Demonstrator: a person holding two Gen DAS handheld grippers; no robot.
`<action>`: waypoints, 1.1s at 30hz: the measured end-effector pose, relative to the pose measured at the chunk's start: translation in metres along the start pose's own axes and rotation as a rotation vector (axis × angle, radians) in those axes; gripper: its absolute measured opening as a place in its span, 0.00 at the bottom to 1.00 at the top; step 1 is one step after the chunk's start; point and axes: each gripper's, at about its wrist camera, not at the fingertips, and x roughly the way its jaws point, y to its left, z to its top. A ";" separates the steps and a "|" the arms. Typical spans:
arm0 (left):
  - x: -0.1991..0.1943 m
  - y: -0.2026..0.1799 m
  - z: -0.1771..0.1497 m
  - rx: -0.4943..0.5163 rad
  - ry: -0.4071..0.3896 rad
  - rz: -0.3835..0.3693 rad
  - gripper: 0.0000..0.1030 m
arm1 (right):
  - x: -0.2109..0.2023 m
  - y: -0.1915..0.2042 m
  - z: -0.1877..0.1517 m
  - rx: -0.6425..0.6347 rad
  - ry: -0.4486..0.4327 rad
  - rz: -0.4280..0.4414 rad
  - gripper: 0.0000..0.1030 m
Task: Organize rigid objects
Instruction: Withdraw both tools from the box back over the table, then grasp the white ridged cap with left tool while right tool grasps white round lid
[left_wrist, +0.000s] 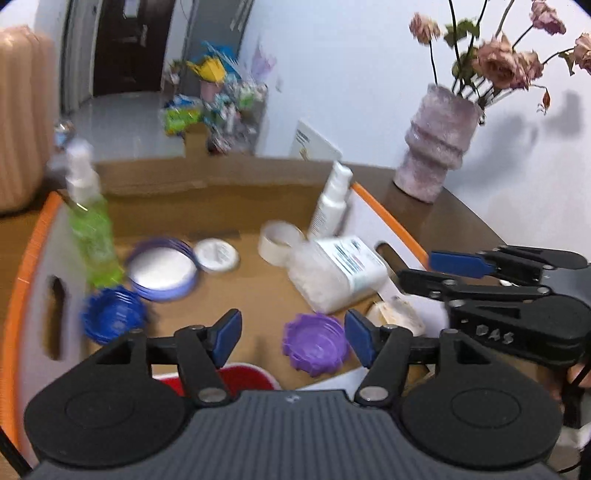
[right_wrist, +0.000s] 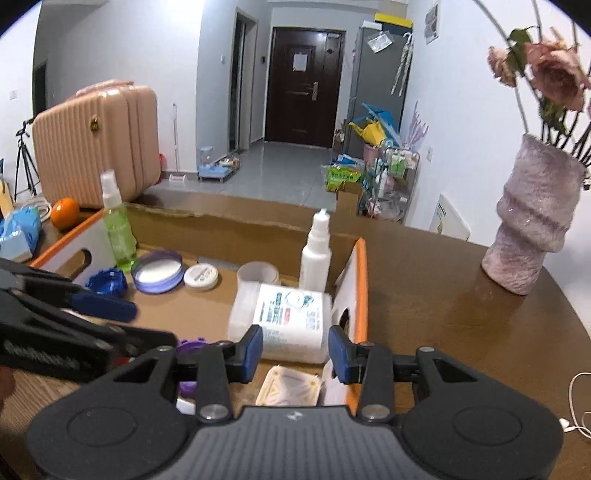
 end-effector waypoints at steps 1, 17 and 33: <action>-0.009 0.000 0.001 0.006 -0.014 0.016 0.62 | -0.004 -0.001 0.002 0.002 -0.005 -0.004 0.37; -0.190 -0.031 -0.108 0.025 -0.270 0.319 0.82 | -0.171 0.031 -0.062 0.066 -0.206 0.039 0.55; -0.257 -0.077 -0.236 0.005 -0.222 0.297 0.88 | -0.267 0.076 -0.190 0.154 -0.219 0.165 0.61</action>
